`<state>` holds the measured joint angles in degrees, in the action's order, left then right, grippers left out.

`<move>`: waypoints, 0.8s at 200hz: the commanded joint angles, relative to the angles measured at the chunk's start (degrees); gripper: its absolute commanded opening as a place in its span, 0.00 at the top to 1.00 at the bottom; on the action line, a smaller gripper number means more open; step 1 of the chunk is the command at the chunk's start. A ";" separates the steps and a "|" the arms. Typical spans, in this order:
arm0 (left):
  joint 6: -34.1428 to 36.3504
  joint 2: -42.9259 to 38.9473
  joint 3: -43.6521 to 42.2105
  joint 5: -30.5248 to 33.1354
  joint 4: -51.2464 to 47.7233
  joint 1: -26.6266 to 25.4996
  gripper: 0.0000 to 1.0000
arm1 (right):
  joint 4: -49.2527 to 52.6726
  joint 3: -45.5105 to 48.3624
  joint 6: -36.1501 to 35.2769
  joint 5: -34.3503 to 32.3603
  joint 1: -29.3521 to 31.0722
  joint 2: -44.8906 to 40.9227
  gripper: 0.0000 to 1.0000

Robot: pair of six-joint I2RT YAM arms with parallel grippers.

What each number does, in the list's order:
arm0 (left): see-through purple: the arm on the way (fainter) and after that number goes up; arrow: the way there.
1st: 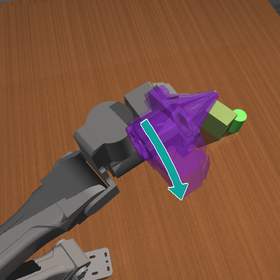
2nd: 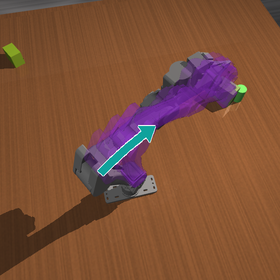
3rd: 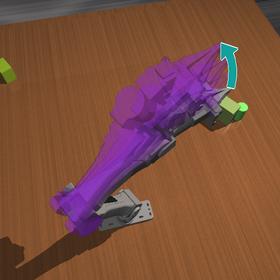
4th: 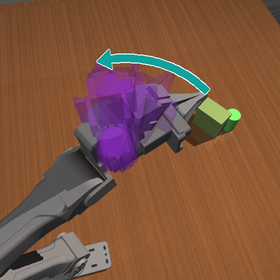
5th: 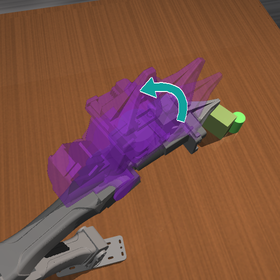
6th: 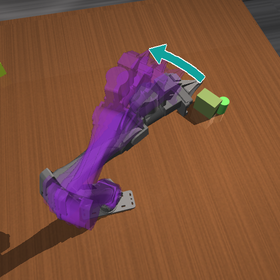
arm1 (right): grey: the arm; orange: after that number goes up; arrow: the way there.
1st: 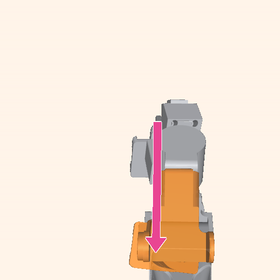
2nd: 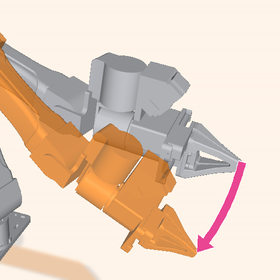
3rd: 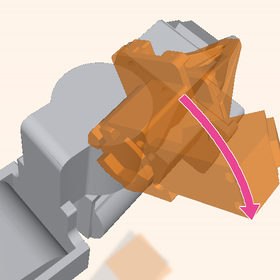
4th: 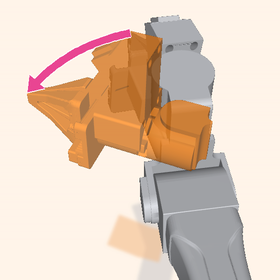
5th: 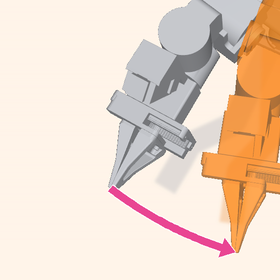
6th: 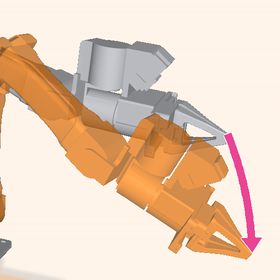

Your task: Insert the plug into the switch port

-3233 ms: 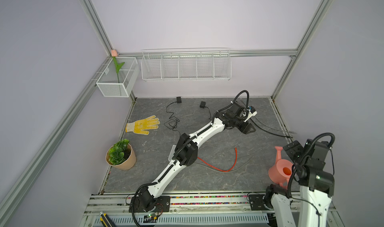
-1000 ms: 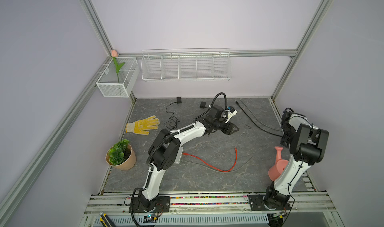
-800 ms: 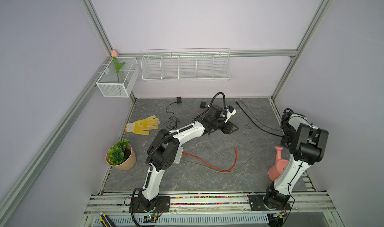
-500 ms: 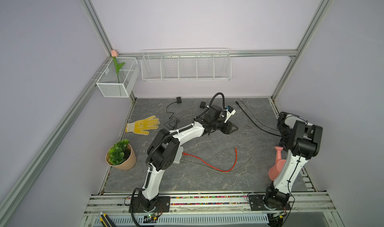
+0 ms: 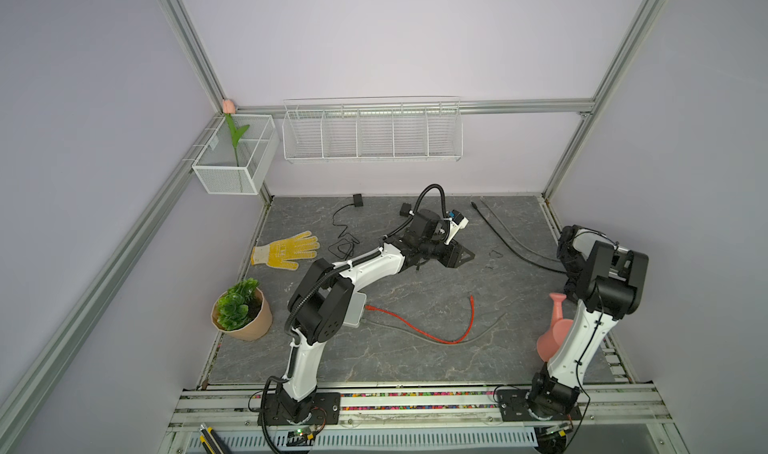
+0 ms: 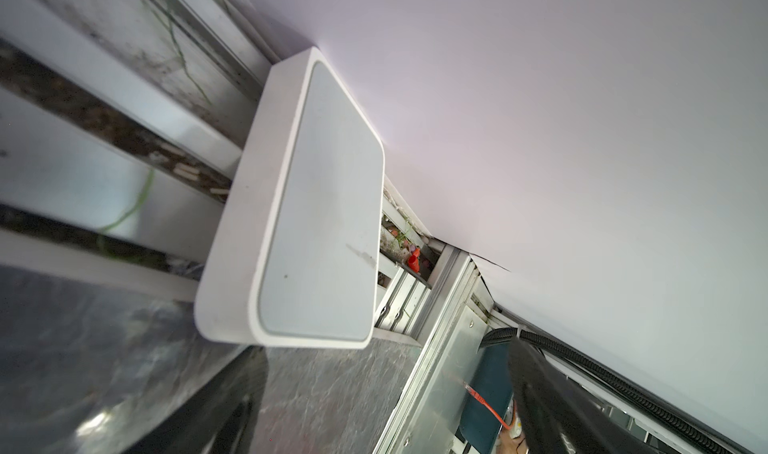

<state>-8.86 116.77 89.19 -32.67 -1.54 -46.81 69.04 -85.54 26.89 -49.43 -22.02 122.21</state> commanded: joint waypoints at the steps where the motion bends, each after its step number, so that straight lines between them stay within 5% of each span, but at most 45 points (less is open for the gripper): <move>1: -0.28 -2.25 -1.01 -0.82 0.92 0.31 0.46 | -1.09 -1.02 -0.17 -0.95 -0.81 1.59 0.23; 27: -0.36 -2.58 -1.41 -0.88 1.26 0.57 0.46 | -1.89 -0.99 -1.22 0.00 -0.83 2.06 0.40; 103: -0.63 -3.10 -1.78 -1.61 1.52 0.84 0.46 | -2.56 -3.44 -3.43 3.96 -2.17 3.72 0.42; 121: -0.72 -3.25 -1.73 -1.62 1.54 0.84 0.46 | -2.73 -3.58 -3.85 4.91 -2.57 4.11 0.60; 160: -0.75 -3.74 -1.87 -1.46 1.45 0.93 0.46 | -3.36 -3.23 -4.30 6.33 -2.95 4.02 0.82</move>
<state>-9.43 114.98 87.83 -33.34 -0.84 -46.13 68.27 -88.62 20.88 -46.85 -24.08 125.29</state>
